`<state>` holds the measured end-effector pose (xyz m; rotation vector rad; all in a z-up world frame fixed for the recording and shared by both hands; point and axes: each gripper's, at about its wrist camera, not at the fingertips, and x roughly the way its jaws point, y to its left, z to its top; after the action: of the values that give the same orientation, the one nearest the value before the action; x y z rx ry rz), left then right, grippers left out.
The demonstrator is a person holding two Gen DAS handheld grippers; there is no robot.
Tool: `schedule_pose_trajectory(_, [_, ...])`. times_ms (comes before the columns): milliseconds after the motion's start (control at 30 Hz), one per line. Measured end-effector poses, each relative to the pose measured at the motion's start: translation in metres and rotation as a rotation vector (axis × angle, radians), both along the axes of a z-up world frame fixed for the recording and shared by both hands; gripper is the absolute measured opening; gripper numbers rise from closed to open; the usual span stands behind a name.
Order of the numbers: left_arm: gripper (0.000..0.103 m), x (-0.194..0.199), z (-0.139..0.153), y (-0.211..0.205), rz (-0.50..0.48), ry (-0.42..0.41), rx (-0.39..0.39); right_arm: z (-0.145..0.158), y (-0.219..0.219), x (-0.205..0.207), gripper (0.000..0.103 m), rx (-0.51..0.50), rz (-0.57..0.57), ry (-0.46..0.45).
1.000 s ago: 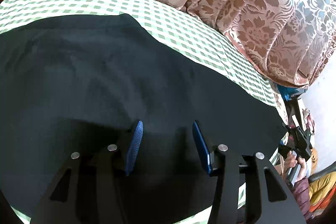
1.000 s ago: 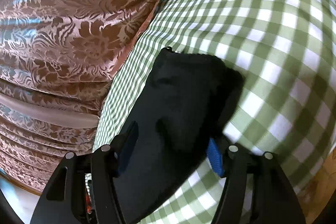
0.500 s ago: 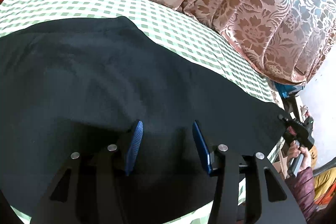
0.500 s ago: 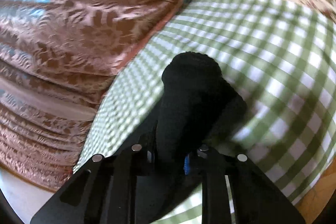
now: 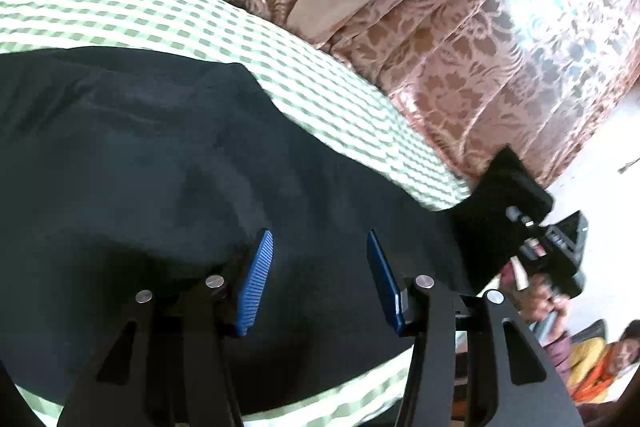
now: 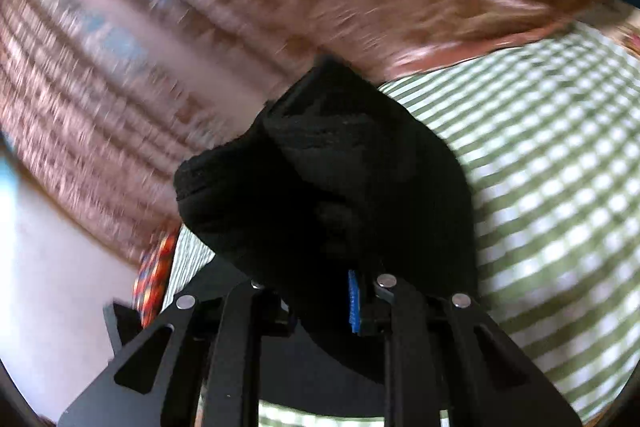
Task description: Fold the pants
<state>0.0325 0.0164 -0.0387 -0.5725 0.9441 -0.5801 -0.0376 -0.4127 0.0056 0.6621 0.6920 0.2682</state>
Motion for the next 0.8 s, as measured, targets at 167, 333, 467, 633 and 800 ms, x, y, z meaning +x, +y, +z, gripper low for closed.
schedule_pose_trajectory(167, [0.048, -0.001, 0.004, -0.002, -0.016, 0.008, -0.038, -0.009, 0.077, 0.014, 0.017, -0.053, 0.184, 0.026])
schedule_pose_trajectory(333, [0.048, 0.001, 0.000, 0.003, -0.031, 0.050, -0.133, -0.035, 0.153, 0.022, 0.017, -0.195, 0.353, 0.091])
schedule_pose_trajectory(467, [0.048, 0.003, -0.007, 0.007, -0.033, 0.097, -0.193, -0.056, 0.196, 0.016, 0.033, -0.380, 0.452, 0.104])
schedule_pose_trajectory(633, [0.061, 0.007, -0.014, 0.006, -0.049, 0.166, -0.268, -0.059, 0.199, 0.003, 0.066, -0.305, 0.582, 0.067])
schedule_pose_trajectory(800, [0.061, 0.011, -0.021, -0.014, -0.095, 0.244, -0.272, -0.054, 0.187, -0.016, 0.070, -0.200, 0.626, 0.046])
